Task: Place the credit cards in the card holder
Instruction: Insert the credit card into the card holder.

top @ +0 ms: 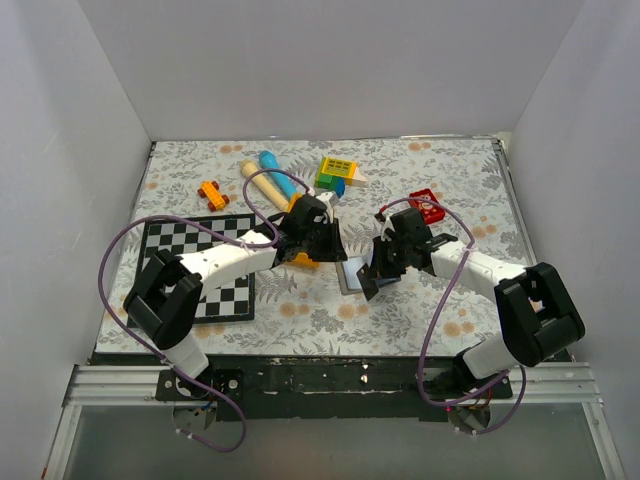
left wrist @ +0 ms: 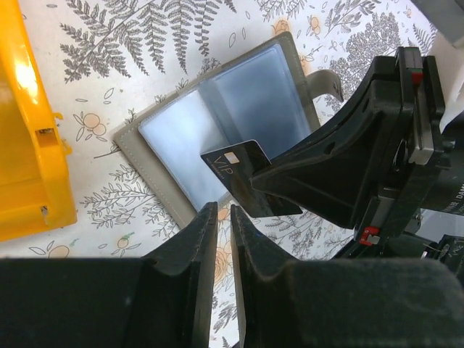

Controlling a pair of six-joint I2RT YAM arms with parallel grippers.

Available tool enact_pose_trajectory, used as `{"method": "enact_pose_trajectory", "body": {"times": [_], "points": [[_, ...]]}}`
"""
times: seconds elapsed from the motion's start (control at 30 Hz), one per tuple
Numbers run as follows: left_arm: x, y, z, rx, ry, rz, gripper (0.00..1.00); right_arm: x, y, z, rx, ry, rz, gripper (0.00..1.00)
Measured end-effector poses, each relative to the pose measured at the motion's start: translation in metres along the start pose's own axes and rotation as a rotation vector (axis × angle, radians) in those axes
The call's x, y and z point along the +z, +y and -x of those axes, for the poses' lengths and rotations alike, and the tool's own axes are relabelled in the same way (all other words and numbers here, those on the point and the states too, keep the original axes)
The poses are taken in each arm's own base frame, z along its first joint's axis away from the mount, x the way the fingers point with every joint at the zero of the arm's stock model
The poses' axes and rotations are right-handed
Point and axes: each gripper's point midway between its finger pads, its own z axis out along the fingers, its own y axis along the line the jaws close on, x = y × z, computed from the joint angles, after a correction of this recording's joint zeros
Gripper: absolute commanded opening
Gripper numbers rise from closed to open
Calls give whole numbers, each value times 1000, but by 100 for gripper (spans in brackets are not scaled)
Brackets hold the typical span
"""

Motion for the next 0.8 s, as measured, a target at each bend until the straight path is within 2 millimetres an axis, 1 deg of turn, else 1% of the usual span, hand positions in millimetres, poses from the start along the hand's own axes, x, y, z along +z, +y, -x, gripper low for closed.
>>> {"method": "enact_pose_trajectory", "body": {"times": [0.03, 0.07, 0.1, 0.23, 0.27, 0.5, 0.63, 0.8], "points": [[1, 1, -2, -5, 0, 3, 13, 1, 0, 0, 3, 2, -1, 1], [2, 2, -3, -8, 1, 4, 15, 2, -1, -1, 6, 5, -2, 1], [2, 1, -4, -10, -2, 1, 15, 2, -1, -1, 8, 5, -2, 1], [4, -6, -5, -10, -11, -18, 2, 4, -1, -1, 13, 0, 0, 1], [5, -7, -5, -9, -16, -24, 0, 4, -2, -2, 17, 2, -1, 1], [8, -10, -10, -3, -21, -38, 0, 4, -1, -2, 28, 2, 0, 1], [10, -9, -16, -1, -15, -36, 0, 5, -1, -2, 30, 2, 4, 1], [21, -6, -25, -4, 0, -20, 0, 5, 0, -3, 32, 3, 8, 1]]}}
